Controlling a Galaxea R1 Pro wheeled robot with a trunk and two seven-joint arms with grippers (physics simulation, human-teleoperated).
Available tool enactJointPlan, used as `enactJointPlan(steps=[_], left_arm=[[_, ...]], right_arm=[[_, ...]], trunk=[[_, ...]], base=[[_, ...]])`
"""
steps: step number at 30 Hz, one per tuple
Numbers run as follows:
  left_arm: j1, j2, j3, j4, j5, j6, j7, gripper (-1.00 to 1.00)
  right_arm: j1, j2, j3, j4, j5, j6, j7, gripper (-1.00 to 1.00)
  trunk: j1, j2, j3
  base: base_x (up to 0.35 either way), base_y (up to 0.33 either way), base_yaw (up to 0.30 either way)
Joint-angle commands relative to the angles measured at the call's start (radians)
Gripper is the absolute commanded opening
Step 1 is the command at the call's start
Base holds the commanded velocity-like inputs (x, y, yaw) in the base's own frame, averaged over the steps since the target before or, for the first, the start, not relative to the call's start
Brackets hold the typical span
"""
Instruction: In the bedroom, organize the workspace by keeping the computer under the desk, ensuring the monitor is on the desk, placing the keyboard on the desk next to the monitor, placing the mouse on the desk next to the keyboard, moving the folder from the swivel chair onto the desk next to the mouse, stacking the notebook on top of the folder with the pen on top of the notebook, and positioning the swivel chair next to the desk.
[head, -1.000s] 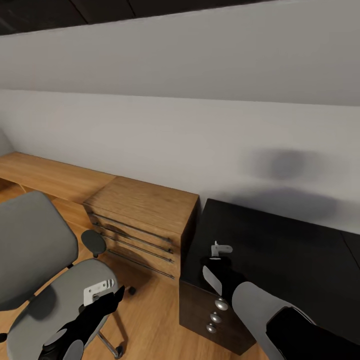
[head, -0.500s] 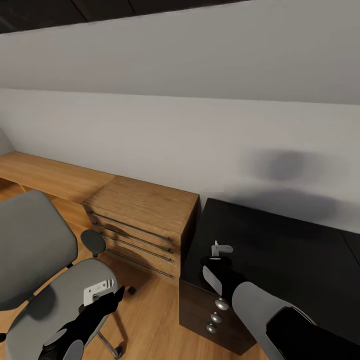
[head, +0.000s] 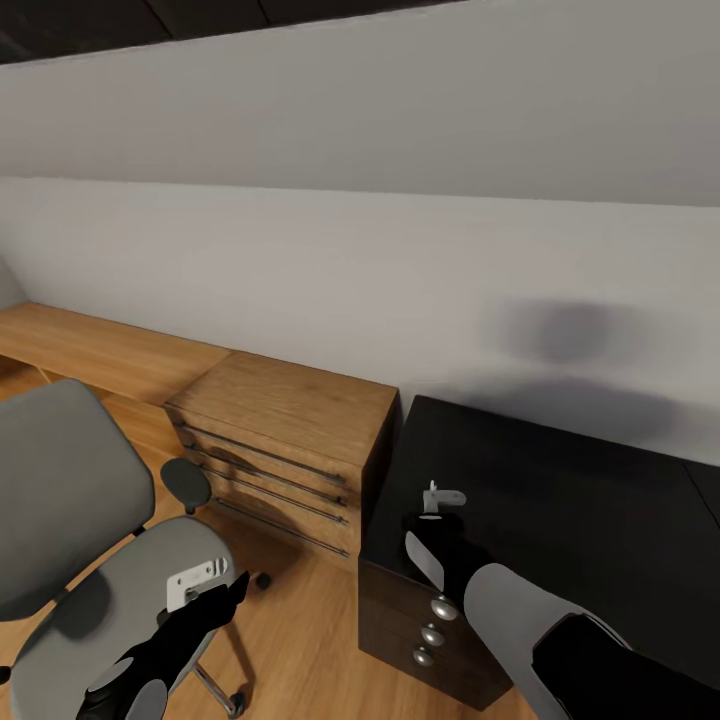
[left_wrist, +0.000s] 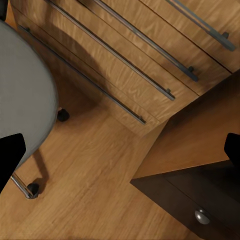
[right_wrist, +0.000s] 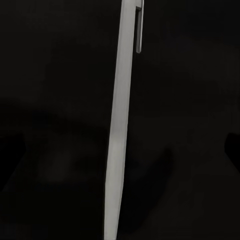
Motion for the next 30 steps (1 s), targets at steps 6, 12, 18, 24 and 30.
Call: enactJointPlan(steps=[6, 12, 18, 24, 30], left_arm=[[0.0, 0.001, -0.001, -0.002, 0.011, 0.002, 0.01, 1.0], [0.0, 0.001, 0.0, -0.002, 0.011, 0.002, 0.01, 1.0], [0.0, 0.001, 0.0, -0.002, 0.011, 0.001, 0.01, 1.0], [0.0, 0.001, -0.001, -0.002, 0.011, 0.002, 0.01, 1.0], [0.0, 0.001, 0.0, -0.002, 0.011, 0.001, 0.01, 1.0]], right_arm=[[-0.001, 0.0, 0.007, -0.001, -0.003, 0.008, -0.006, 1.0], [-0.001, 0.0, 0.007, -0.001, -0.004, 0.006, -0.006, 1.0], [-0.001, 0.0, 0.005, -0.001, -0.005, 0.006, -0.005, 1.0], [0.0, 0.0, 0.004, -0.002, -0.007, 0.006, -0.003, 1.0], [-0.001, 0.0, 0.001, -0.006, -0.009, 0.006, -0.001, 1.0]], trunk=[[0.008, -0.015, -0.007], [0.008, -0.015, -0.007], [0.008, -0.015, -0.007], [0.008, -0.015, -0.007], [0.008, -0.015, -0.007]], base=[[0.0, 0.0, 0.0], [0.0, 0.0, 0.0], [0.0, 0.0, 0.0], [0.0, 0.0, 0.0], [0.0, 0.0, 0.0]])
